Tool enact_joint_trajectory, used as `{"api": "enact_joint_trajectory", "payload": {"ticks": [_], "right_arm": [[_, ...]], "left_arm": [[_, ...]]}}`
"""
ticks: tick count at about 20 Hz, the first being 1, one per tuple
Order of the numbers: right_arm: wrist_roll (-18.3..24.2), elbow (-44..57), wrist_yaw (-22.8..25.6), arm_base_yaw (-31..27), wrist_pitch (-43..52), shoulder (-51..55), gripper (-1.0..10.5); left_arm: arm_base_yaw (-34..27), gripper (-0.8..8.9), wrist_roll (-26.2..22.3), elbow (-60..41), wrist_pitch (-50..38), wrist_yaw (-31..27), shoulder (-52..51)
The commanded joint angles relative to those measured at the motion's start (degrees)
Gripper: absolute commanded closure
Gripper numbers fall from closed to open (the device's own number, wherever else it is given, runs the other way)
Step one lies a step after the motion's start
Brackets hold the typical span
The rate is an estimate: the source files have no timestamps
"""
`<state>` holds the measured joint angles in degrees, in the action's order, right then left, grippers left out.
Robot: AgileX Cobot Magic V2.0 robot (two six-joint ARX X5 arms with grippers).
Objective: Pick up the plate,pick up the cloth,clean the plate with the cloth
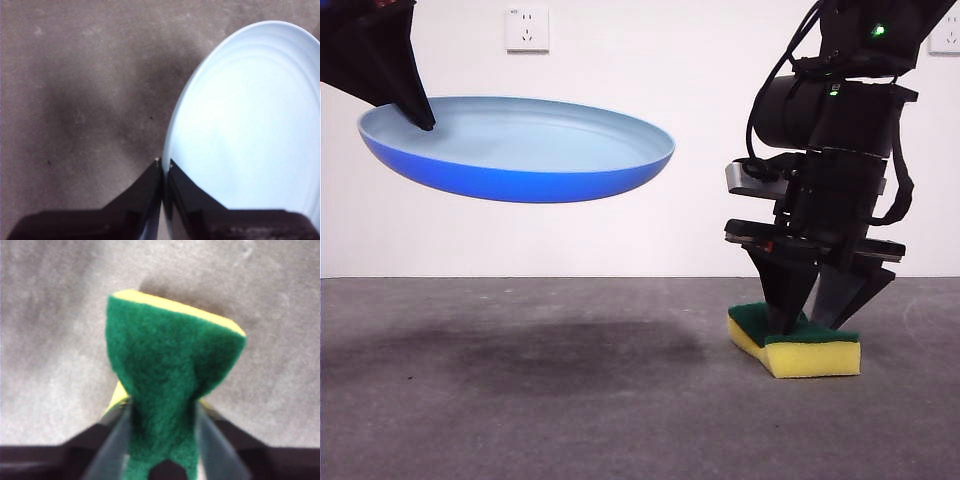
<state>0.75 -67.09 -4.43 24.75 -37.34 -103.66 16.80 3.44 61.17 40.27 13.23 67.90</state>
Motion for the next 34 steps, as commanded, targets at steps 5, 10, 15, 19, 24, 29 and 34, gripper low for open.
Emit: {"api": "enact_joint_trajectory", "payload": {"ticks": [5,10,15,19,24,29,34], "right_arm": [[-0.76,0.35,0.31,0.13,-0.26,-0.98,9.6],[-3.32,0.35,0.28,3.72,-0.26,6.84,9.6],[-5.29,0.35,-0.02,11.41,3.19,15.39,9.6],[-6.62,0.35,0.09,16.04,8.87,13.62,9.6],[-7.39,0.35,-0.28,20.31,11.45,7.28,9.6],[-3.98,0.35,6.27,23.21,-1.38,6.19,9.6],[-2.08,0.35,28.74,18.99,-0.63,8.66,9.6]], "left_arm": [[0.15,8.26,-0.94,-0.31,-1.29,-8.50,1.95],[1.46,8.25,-1.11,-0.31,-4.48,-8.63,10.88],[5.55,8.22,1.51,-0.31,-9.01,-5.16,17.68],[9.73,8.22,3.96,-0.31,-12.02,-3.06,17.64],[11.23,8.22,8.33,-0.31,-17.14,-2.12,17.62],[10.21,8.22,8.79,-0.31,-18.14,-1.51,17.62],[9.92,8.22,8.70,-0.31,-15.50,5.01,17.64]]}}
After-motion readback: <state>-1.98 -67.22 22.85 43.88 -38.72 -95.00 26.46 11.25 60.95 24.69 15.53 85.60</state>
